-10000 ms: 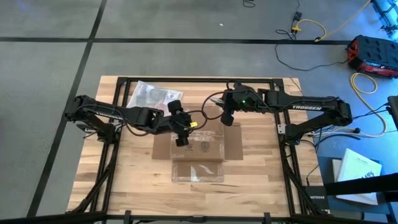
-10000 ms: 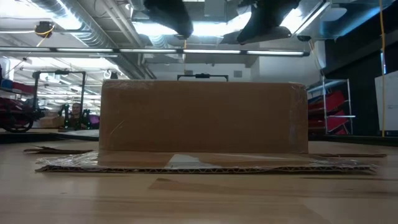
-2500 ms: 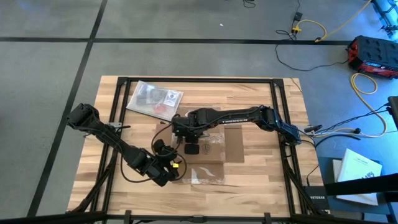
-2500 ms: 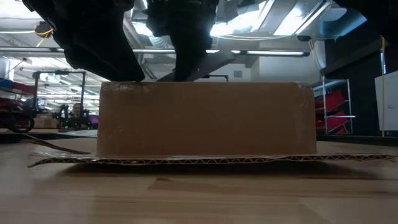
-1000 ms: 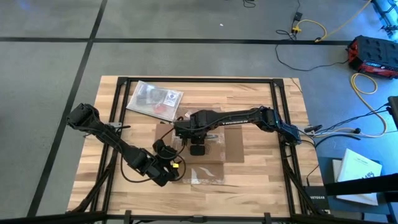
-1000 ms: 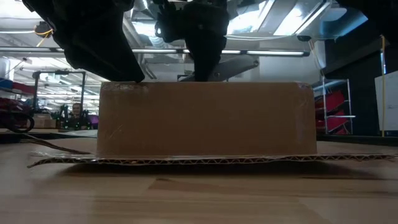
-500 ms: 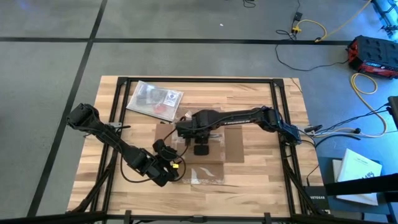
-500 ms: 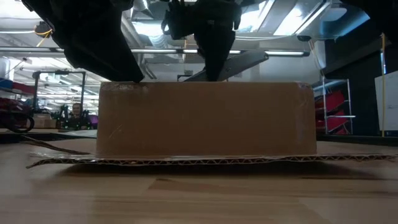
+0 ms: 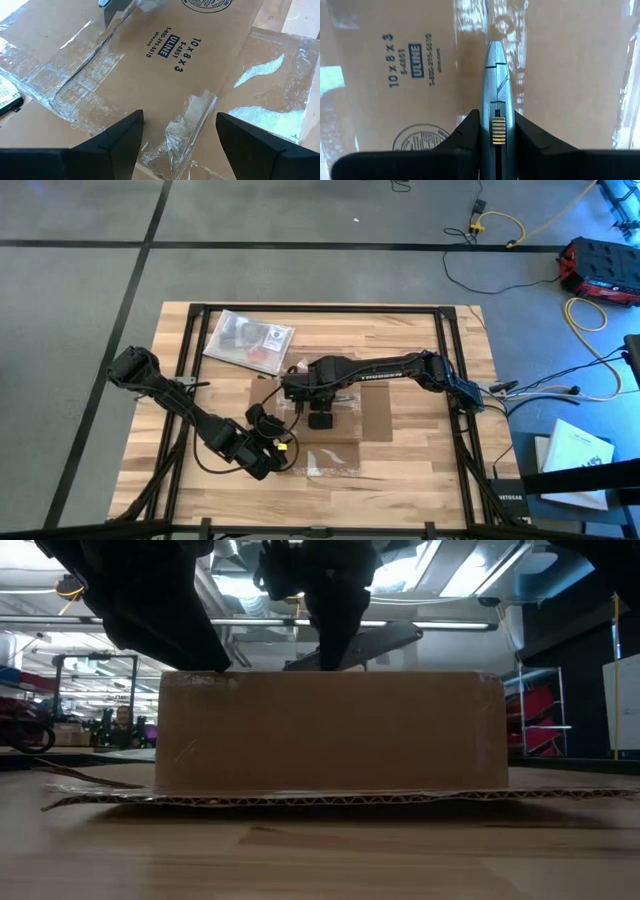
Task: Unpack boxes
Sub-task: Break down the box until it is fully flat
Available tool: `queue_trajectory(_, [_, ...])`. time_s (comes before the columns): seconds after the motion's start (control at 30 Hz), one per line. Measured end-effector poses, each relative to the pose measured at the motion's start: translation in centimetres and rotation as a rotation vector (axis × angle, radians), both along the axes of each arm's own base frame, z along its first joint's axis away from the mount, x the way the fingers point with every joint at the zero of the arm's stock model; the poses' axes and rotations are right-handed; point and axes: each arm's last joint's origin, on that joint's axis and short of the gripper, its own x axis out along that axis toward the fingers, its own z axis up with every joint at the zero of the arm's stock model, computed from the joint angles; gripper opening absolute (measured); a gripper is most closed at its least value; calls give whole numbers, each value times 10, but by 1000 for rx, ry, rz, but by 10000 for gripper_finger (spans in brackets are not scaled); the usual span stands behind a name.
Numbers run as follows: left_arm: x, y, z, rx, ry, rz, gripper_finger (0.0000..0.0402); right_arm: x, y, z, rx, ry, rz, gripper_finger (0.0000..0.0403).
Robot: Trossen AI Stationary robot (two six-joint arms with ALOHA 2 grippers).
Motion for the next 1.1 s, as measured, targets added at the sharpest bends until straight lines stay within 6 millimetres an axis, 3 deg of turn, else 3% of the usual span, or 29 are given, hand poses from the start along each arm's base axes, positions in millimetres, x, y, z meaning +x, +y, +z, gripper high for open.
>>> queue_trajectory(1.1, [0, 0, 0, 9, 3, -6, 239, -1, -3, -5, 39, 44, -5, 58])
